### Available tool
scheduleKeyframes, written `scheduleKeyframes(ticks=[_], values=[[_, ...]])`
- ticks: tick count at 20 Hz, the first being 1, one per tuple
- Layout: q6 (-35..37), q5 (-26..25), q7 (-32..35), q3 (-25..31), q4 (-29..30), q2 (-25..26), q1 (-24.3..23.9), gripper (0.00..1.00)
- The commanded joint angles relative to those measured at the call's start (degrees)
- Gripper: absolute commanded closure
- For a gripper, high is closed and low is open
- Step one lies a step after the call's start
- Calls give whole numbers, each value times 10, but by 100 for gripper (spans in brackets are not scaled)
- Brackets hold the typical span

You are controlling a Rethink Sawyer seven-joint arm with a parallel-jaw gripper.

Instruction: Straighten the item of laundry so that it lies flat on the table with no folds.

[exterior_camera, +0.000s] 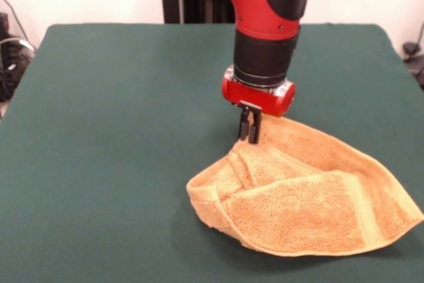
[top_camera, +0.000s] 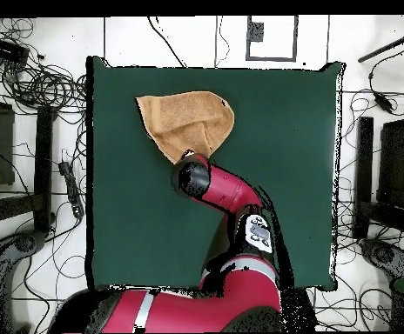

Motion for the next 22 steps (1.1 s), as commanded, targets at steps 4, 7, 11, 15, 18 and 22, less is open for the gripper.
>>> scheduleKeyframes(ticks=[4, 7, 11, 15, 18, 22], values=[[-14, 58, 188, 60, 111, 29, 48, 100], [-21, 74, 196, 54, 119, 26, 61, 100], [-28, 92, 199, 51, 129, 22, 71, 100], [-49, 101, 204, 60, 137, 24, 72, 100], [-50, 118, 223, 62, 146, 20, 85, 100], [-44, 136, 241, 56, 151, 14, 106, 100]])
